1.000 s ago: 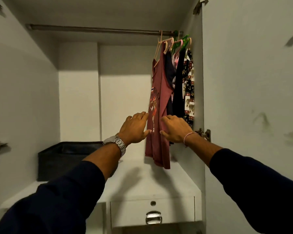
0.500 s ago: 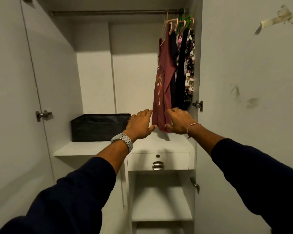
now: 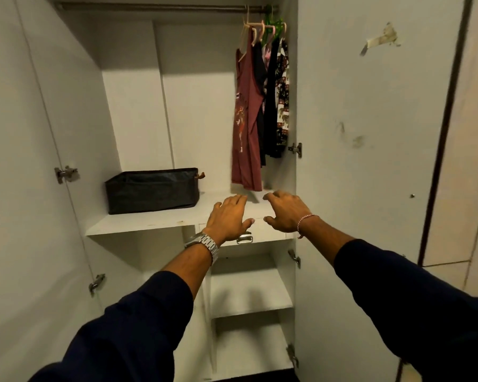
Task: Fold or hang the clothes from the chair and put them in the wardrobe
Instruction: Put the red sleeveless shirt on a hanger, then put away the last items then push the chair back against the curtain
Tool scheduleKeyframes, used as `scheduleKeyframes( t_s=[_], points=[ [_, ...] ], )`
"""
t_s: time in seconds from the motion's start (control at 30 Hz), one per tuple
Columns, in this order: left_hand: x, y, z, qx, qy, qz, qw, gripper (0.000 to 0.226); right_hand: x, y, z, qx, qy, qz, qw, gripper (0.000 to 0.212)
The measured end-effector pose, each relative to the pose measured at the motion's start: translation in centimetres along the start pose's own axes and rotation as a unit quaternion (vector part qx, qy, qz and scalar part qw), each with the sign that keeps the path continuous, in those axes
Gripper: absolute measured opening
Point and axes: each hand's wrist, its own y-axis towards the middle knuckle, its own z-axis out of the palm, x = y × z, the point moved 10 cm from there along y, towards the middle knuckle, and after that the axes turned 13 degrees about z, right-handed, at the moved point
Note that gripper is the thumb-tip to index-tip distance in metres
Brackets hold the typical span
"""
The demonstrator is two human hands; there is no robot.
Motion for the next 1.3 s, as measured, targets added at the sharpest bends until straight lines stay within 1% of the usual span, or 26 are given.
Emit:
scheduleKeyframes(
  t_s=[0.17, 0.33, 0.4, 0.5, 0.53, 0.63, 0.7, 0.8, 0.83, 0.9, 0.93, 1.0, 1.03, 1.07, 1.13, 1.17, 1.2, 1.3],
  points=[
    [-6.0, 0.9, 1.0, 0.001, -0.019, 0.045, 0.999, 0.071, -6.4, -5.3, 1.2, 0.042, -0.034, 0.051, 0.997, 0.066],
    [-14.2, 3.7, 1.4, -0.005, -0.050, 0.106, 0.993, 0.072, -15.0, -9.2, 0.3, 0.042, -0.032, 0.115, 0.992, 0.061],
    [-17.5, 5.0, 1.7, -0.007, -0.067, 0.125, 0.990, 0.072, -18.8, -10.5, -0.4, 0.028, -0.018, 0.142, 0.989, 0.053],
    [-22.1, 6.9, 2.6, -0.004, -0.077, 0.150, 0.986, 0.073, -24.0, -12.2, -1.2, 0.004, 0.018, 0.167, 0.986, 0.033],
    [-23.4, 7.5, 2.9, -0.004, -0.081, 0.157, 0.984, 0.073, -25.5, -12.7, -1.2, 0.006, 0.028, 0.171, 0.985, 0.029],
    [-27.6, 9.4, 4.2, 0.012, -0.116, 0.157, 0.981, 0.076, -30.4, -14.2, -0.3, 0.051, 0.033, 0.181, 0.982, 0.038],
    [-29.7, 10.2, 5.1, 0.026, -0.154, 0.147, 0.977, 0.080, -33.7, -14.8, 0.3, 0.071, 0.024, 0.207, 0.975, 0.044],
    [-32.1, 11.5, 6.2, 0.042, -0.245, 0.094, 0.964, 0.086, -38.0, -15.1, 1.5, 0.101, 0.054, 0.243, 0.963, 0.049],
    [-32.6, 11.7, 6.6, 0.045, -0.271, 0.073, 0.959, 0.087, -38.7, -15.1, 2.2, 0.124, 0.083, 0.250, 0.957, 0.056],
    [-33.7, 12.2, 7.3, 0.048, -0.306, 0.040, 0.950, 0.093, -39.2, -15.0, 3.8, 0.180, 0.142, 0.249, 0.941, 0.083],
    [-34.2, 12.3, 7.6, 0.046, -0.320, 0.027, 0.946, 0.095, -39.1, -14.8, 4.2, 0.195, 0.166, 0.239, 0.937, 0.094],
    [-35.3, 12.8, 8.2, 0.040, -0.350, 0.000, 0.936, 0.100, -38.9, -14.3, 5.2, 0.207, 0.204, 0.219, 0.931, 0.104],
    [-35.6, 12.8, 8.2, 0.032, -0.362, -0.016, 0.932, 0.102, -38.7, -14.1, 5.6, 0.205, 0.220, 0.214, 0.929, 0.103],
    [-36.0, 13.0, 8.3, 0.020, -0.372, -0.037, 0.927, 0.103, -38.7, -13.8, 6.0, 0.200, 0.238, 0.211, 0.927, 0.097],
    [-36.3, 13.1, 8.2, -0.005, -0.385, -0.080, 0.919, 0.101, -39.0, -13.4, 6.8, 0.183, 0.288, 0.216, 0.915, 0.073],
    [-36.4, 13.1, 8.0, -0.016, -0.393, -0.093, 0.915, 0.097, -39.1, -13.4, 6.9, 0.173, 0.305, 0.220, 0.910, 0.065],
    [-36.4, 13.2, 8.0, -0.028, -0.396, -0.103, 0.912, 0.092, -39.1, -13.4, 7.1, 0.169, 0.315, 0.221, 0.907, 0.063],
    [-36.2, 13.7, 8.1, -0.065, -0.378, -0.120, 0.916, 0.073, -39.0, -13.0, 6.9, 0.158, 0.316, 0.205, 0.913, 0.066]
  ],
)
